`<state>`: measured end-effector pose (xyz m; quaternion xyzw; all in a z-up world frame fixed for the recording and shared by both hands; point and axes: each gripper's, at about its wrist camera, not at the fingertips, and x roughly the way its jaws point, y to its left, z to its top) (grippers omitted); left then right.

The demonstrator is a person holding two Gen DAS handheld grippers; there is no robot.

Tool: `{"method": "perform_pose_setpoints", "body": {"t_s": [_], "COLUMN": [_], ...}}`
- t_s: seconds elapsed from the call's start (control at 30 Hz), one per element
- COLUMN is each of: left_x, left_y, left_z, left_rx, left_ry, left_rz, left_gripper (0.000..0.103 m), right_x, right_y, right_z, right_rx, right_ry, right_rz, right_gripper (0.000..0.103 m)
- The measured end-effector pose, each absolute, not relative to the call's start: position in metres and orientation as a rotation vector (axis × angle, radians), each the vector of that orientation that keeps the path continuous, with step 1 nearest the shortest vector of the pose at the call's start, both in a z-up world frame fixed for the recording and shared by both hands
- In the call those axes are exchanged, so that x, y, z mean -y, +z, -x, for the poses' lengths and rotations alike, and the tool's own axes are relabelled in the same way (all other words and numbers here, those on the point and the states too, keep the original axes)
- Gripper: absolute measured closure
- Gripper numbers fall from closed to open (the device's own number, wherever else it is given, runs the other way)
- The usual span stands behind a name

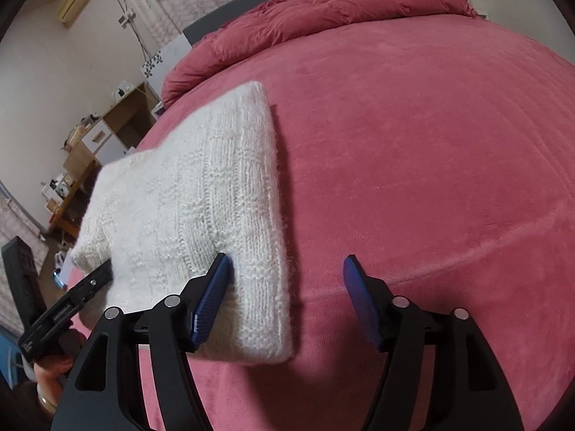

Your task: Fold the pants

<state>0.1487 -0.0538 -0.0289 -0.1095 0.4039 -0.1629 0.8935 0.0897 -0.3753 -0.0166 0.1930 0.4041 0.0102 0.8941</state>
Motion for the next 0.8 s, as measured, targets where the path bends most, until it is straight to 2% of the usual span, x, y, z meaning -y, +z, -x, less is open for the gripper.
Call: {"method": "perform_pose_setpoints", "body": {"t_s": [0.1,0.2,0.33,0.53,0.67,0.8], "left_x": [0.043,0.040,0.050,0.061,0.060,0.059], "left_y": [-0.025,-0.017,0.003,0.029,0.037,0.037], "left_z": [-0.129,-0.101,-0.058,-0.025,-0.008,0.004], "left_rx": [-0.833,-0.787,-0.677,-0.659,-0.642,-0.637], "left_ry": [-0.315,-0.261,-0.148,0.094,0.113,0.103], "left_rz": [0.229,0.172,0.020,-0.083,-0.077,-0.064], "left_gripper": [0.012,0.002,0.002,0.002,0.002,0.002], "right_x": [0.369,0.357,0.334,0.295,0.286,0.288], "right_y": [-0.002,0.013,0.026,0.042,0.044,0.049], "right_z": [-0.074,-0.053,-0.027,-0.004,0.006,0.022], "right_rx": [-0.796,-0.735,-0.679,-0.640,-0.699,-0.659], "right_ry": [-0.011,-0.012,0.009,-0.009,-0.016,-0.029], "right_rz": [-0.324,-0.245,-0.184,-0.040,-0.052,-0.089], "right_gripper": [0.023,0.017,0.003,0.003,0.003,0.003]}}
